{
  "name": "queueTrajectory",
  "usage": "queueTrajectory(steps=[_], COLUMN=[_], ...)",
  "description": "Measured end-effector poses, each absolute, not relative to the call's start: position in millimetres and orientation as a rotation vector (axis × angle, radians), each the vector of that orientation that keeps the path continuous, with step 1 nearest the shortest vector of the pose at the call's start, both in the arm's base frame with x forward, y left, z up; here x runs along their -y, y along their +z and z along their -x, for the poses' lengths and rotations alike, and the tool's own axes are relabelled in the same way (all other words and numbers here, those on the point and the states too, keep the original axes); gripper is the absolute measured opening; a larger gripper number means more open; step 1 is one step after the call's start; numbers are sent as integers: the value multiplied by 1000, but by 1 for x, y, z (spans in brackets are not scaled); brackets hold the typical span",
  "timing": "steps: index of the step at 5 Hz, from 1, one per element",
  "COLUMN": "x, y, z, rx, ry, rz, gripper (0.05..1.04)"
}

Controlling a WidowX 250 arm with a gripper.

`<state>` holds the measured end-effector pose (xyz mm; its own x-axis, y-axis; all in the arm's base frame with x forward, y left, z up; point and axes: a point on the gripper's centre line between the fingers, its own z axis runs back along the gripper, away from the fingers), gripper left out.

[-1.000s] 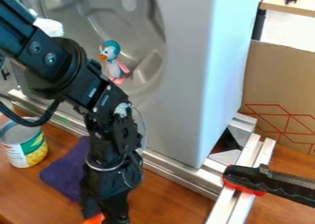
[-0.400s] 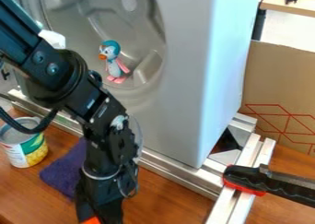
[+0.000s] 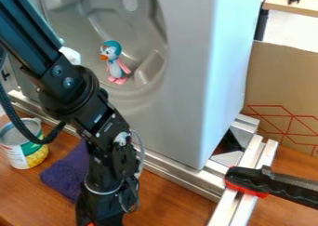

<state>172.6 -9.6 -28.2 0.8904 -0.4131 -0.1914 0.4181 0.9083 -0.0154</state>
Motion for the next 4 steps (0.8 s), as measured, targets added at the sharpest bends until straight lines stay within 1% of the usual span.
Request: queueTrajectory(steps=[1,2,3,4], x=[9,6,7,17], y=[-28,-25,-9,2], z=[-173,-170,-177,-192], rx=[-195,-209,-143,-95], ry=[-422,-391,-383,-339], rz=[-34,-52,-57,-74], gripper=[688,617,618,618])
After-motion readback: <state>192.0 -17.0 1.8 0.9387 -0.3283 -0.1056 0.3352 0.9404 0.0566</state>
